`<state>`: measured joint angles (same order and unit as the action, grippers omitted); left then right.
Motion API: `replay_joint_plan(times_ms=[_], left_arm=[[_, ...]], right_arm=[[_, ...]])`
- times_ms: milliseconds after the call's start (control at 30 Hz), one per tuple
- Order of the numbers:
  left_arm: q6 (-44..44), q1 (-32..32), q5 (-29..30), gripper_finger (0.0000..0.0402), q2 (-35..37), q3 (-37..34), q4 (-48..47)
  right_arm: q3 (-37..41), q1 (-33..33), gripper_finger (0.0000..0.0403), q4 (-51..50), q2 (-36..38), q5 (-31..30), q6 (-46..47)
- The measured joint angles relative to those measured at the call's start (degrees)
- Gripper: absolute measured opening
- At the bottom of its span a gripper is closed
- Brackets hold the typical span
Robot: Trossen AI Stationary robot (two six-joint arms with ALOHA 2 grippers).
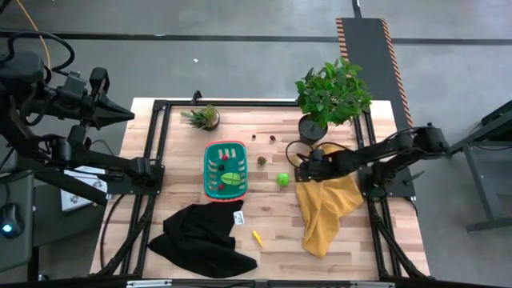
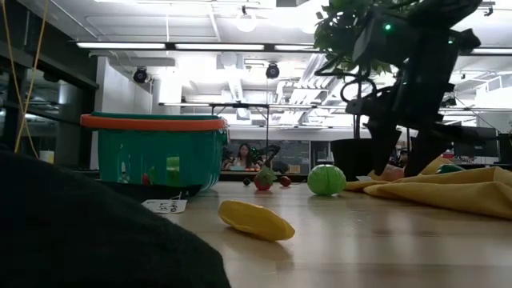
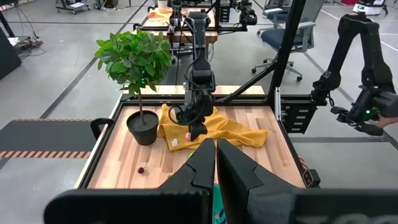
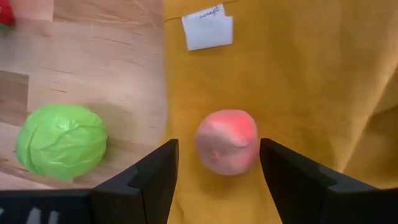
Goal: Pick and placing Produce into tupperware
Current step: Put the pink peach in the green basket
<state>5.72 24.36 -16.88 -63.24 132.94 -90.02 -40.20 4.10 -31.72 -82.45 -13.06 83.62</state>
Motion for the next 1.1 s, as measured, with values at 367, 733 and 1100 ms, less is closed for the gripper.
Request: replay_joint_plan(times_ms=[367,733,1100], left_arm=[[0.0,0.0,0.0,0.0007,0.0,0.0,0.0],[0.0,0.0,0.0,0.0007,0.0,0.0,0.0],[0.0,0.0,0.0,0.0007,0.0,0.0,0.0]], right_arm=[[-2.9,0.0,0.0216,-1.3,-5.0,-0.4,0.4],[-2.9,0.0,0.0159,-1.7,-5.0,-2.1,0.9],[-3.2,0.0,0.0140,-2.1,-4.9,-3.0,0.5]])
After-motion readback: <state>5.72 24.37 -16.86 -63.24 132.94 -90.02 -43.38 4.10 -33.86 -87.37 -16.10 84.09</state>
